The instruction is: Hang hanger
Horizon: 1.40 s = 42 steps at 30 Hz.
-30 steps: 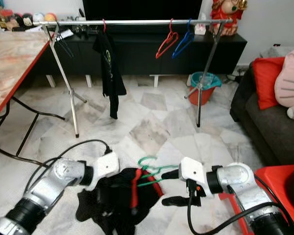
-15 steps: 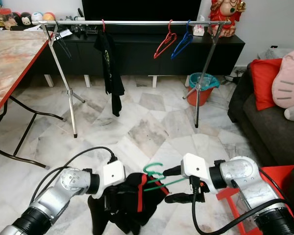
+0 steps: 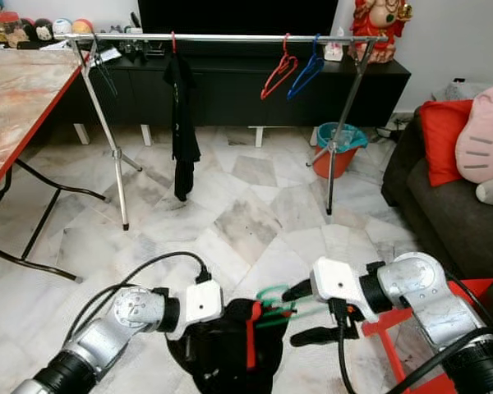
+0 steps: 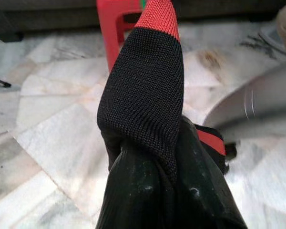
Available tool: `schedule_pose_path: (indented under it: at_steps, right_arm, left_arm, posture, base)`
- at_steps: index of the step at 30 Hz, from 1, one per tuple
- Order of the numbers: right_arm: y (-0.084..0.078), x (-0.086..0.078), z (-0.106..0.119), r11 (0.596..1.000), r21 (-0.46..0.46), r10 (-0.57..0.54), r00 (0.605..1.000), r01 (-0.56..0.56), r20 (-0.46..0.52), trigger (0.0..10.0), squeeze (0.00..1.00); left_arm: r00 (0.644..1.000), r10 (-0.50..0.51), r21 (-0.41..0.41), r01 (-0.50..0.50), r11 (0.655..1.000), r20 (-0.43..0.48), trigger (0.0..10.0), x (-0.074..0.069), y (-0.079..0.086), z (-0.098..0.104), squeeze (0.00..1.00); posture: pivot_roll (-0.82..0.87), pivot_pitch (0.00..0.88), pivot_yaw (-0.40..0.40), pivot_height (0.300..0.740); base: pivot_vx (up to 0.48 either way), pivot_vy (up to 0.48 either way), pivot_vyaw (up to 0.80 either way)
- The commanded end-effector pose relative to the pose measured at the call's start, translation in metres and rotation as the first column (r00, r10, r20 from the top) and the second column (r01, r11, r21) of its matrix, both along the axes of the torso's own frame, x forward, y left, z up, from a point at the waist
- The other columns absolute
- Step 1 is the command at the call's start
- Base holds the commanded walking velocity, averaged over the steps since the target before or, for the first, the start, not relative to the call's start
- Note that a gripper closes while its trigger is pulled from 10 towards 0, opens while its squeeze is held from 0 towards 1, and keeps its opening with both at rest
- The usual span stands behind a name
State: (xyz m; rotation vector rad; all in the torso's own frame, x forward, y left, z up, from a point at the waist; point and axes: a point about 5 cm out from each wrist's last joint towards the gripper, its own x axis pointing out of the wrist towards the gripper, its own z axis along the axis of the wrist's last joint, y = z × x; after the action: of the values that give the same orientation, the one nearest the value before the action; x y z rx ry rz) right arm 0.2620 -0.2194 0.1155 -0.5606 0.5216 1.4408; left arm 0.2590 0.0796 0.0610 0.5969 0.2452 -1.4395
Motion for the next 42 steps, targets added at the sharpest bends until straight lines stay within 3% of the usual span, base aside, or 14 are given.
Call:
schedule_pose_path:
  at_steps: [1,13,35,36,37,38,39,40,42]
  right_arm:
    - [0.0,0.006,0.0,1.0,-0.008,-0.023,0.999,0.024,0.032,10.0,0.0]
    - [0.011,-0.002,-0.015,0.998,0.041,0.058,0.996,-0.055,-0.073,10.0,0.0]
    - [0.025,-0.005,-0.031,0.996,0.026,0.089,0.994,-0.088,-0.062,10.0,0.0]
    - [0.025,-0.005,-0.032,0.996,0.024,0.084,0.995,-0.083,-0.06,8.7,0.0]
    - [0.025,-0.005,-0.032,0.996,0.022,0.083,0.995,-0.082,-0.059,3.8,0.0]
    - [0.025,-0.005,-0.032,0.996,0.021,0.085,0.995,-0.083,-0.061,1.6,0.0]
    - [0.025,-0.005,-0.032,0.996,0.02,0.086,0.994,-0.085,-0.064,1.6,0.0]
    - [0.025,-0.005,-0.032,0.996,0.02,0.086,0.994,-0.085,-0.065,0.0,0.0]
    - [0.025,-0.005,-0.033,0.996,0.013,0.087,0.994,-0.086,-0.066,0.0,0.0]
  left_arm:
    - [0.997,-0.068,0.001,0.068,0.998,0.042,10.0,0.001,-0.005,0.011,0.0]
    - [0.989,-0.142,0.048,0.14,0.989,0.034,10.0,-0.001,0.011,0.024,0.0]
    - [0.989,-0.136,0.048,0.133,0.99,0.059,10.0,0.004,0.006,0.026,0.0]
    - [0.989,-0.135,0.048,0.133,0.99,0.061,10.0,0.004,0.006,0.026,0.0]
    - [0.989,-0.133,0.047,0.13,0.99,0.063,10.0,0.004,0.006,0.026,0.0]
    - [0.989,-0.132,0.046,0.13,0.99,0.064,10.0,0.004,0.006,0.026,0.0]
    - [0.989,-0.132,0.046,0.129,0.991,0.065,10.0,0.004,0.006,0.026,0.0]
    - [0.989,-0.131,0.046,0.129,0.991,0.066,10.0,0.004,0.006,0.026,0.0]
    - [0.989,-0.13,0.047,0.127,0.991,0.065,10.0,0.004,0.006,0.026,0.0]
  posture:
    - [0.08,0.0,-0.057,0.732]
    - [0.1,0.0,-0.057,0.732]
    - [0.09,0.0,-0.058,0.732]
    - [0.09,0.0,-0.059,0.732]
    - [0.09,0.0,-0.06,0.732]
    - [0.09,0.0,-0.061,0.732]
    - [0.1,0.0,-0.061,0.732]
    - [0.1,0.0,-0.062,0.732]
    - [0.1,0.0,-0.063,0.732]
  base:
    - [0.0,0.0,0.0]
    - [0.0,0.0,0.0]
    - [0.0,0.0,0.0]
    - [0.0,0.0,0.0]
    - [0.0,0.0,0.0]
    - [0.0,0.0,0.0]
    - [0.0,0.0,0.0]
    - [0.0,0.0,0.0]
    - [0.0,0.0,0.0]
